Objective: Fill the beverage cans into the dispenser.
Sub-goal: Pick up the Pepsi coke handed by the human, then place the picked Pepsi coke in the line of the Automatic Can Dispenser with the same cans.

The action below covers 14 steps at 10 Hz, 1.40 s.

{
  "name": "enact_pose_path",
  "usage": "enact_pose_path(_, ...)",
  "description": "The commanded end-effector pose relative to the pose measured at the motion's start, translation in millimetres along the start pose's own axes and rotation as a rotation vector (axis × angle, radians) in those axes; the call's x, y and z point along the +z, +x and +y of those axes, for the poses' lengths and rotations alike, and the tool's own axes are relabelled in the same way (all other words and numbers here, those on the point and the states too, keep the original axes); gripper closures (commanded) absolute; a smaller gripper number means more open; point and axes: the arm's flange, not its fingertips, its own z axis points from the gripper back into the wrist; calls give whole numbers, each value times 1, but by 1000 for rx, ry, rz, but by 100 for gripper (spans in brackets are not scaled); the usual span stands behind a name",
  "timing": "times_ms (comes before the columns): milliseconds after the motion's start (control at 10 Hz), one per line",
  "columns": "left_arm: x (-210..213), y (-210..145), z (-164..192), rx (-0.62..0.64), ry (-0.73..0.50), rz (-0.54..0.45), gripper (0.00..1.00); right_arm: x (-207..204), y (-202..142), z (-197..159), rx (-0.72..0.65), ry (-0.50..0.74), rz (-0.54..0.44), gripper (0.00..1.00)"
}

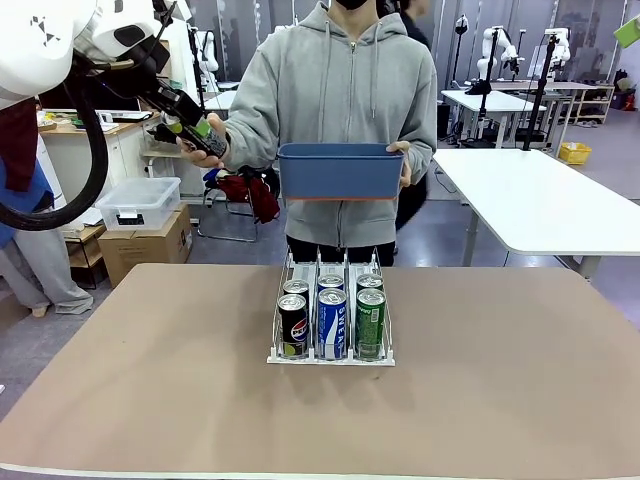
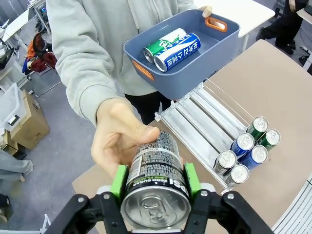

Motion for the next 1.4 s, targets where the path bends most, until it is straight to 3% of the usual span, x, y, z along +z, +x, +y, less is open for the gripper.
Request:
enact_pose_path(0, 0, 0, 0, -10, -1, 2, 100, 0, -1, 0, -1, 7, 2, 0)
enact_pose_path(1300, 0, 0, 0, -10, -1, 2, 100, 0, -1, 0, -1, 7, 2, 0)
